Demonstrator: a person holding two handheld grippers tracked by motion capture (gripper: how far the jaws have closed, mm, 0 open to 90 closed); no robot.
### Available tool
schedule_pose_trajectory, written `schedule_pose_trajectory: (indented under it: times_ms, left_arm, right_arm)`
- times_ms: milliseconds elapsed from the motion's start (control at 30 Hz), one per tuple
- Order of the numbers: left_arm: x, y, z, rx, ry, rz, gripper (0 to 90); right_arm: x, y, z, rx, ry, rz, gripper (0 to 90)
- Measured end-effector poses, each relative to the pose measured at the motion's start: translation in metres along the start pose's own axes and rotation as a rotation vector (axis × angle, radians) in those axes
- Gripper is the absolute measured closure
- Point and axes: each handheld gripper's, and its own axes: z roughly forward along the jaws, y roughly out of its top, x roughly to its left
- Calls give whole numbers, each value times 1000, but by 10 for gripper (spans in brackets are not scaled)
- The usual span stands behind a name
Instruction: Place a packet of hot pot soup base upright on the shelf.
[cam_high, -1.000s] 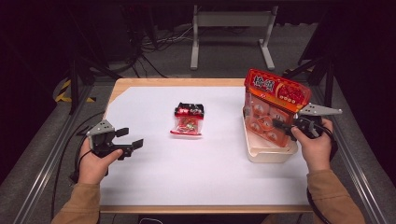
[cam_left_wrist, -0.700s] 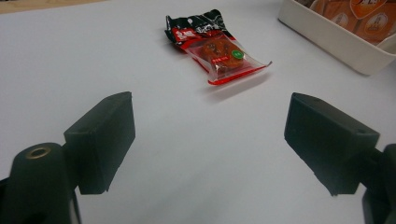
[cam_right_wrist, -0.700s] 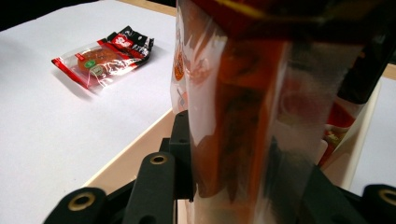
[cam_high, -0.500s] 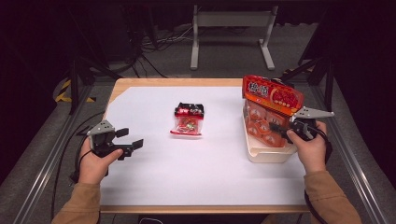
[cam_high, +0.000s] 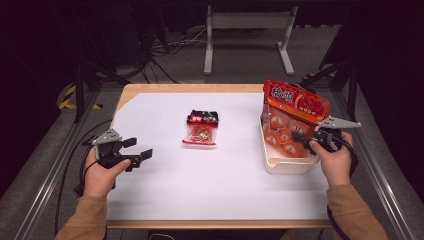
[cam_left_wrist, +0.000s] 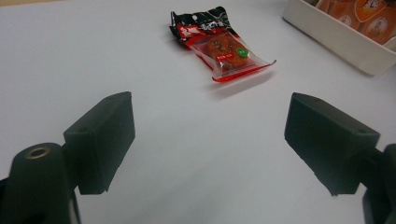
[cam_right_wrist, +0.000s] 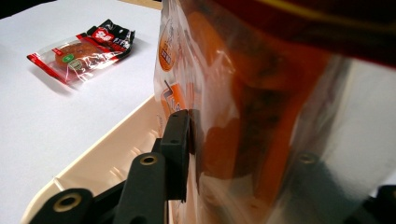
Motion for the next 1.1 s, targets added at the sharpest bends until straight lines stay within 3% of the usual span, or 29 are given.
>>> schedule_pose_trajectory:
  times_ms: [267,367,767,900,1067,1100]
  left_arm:
    - [0,1,2,-1,-7,-1,171]
    - [0,2,5,1,-12,4,170]
    - [-4,9,20,17,-42,19,167]
    - [-7,11,25,23,-53,26,167]
    - [-15,17,34,28,-81,46,167]
    - [-15,17,34,28,-81,46,167]
  right_arm:
    - [4,1,-15,-47,-50,-1,412]
    - [7,-1,-23,-66,-64,-7,371]
    - [17,-5,-64,-91,-120,-26,329]
    - [23,-5,-74,-94,-113,-28,328]
    - [43,-3,-81,-123,1,-49,315]
    - [43,-3,-81,-123,1,-49,315]
